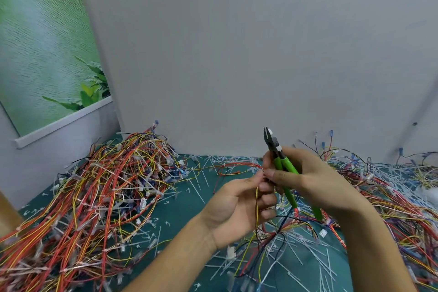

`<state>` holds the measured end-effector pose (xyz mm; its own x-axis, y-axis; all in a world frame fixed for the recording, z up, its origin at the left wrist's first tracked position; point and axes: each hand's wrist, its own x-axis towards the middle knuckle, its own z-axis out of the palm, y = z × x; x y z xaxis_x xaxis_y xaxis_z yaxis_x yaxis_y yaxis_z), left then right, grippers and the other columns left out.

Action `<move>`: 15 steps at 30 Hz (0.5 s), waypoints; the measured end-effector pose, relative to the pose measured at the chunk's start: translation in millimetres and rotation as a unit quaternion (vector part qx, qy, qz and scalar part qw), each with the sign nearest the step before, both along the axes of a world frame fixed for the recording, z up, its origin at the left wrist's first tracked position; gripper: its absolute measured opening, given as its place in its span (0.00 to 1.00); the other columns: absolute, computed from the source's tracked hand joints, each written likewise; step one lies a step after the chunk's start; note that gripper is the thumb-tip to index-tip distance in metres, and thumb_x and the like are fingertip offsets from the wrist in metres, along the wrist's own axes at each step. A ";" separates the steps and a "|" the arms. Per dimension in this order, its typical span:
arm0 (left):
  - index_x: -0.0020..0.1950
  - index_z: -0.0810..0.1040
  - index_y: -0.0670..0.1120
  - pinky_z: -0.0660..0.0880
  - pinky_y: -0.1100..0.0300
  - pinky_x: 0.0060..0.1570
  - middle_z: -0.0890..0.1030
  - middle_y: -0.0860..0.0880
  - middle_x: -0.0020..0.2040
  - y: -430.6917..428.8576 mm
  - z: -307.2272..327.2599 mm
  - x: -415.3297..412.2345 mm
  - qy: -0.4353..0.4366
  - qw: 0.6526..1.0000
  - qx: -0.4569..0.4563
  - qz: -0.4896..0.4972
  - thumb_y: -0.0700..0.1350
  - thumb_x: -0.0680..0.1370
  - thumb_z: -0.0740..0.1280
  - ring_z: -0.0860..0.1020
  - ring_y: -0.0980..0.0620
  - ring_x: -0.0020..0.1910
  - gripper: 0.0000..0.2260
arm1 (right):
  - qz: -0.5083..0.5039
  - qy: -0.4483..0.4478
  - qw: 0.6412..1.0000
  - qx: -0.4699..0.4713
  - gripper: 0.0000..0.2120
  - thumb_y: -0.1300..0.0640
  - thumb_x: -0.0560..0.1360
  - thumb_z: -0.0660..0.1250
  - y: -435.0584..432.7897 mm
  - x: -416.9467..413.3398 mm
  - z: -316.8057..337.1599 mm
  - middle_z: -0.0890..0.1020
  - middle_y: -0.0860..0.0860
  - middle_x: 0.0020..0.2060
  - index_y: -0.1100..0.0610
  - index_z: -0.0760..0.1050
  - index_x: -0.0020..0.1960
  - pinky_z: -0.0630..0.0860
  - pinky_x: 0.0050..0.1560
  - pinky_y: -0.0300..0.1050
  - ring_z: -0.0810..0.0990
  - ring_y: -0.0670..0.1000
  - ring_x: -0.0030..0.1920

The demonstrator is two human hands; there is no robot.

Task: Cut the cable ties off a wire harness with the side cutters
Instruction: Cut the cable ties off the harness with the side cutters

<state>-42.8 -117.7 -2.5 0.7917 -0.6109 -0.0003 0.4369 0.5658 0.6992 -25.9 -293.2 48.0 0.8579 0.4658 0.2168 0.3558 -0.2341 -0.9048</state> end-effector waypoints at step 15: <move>0.46 0.78 0.43 0.77 0.59 0.35 0.77 0.46 0.40 34.3 24.9 8.7 -0.136 0.977 0.069 0.149 0.40 0.77 0.71 0.79 0.51 0.37 0.02 | -0.150 -0.005 0.981 0.122 0.04 0.60 0.79 0.72 0.4 7.8 -0.5 0.77 0.52 0.34 0.57 0.78 0.47 0.76 0.40 0.49 0.75 0.52 0.36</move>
<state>-34.1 -83.4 22.4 0.9168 -0.3617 0.1691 0.0540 0.5318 0.8452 -18.1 -292.8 47.5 0.9454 0.1263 0.3005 0.3140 -0.1055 -0.9436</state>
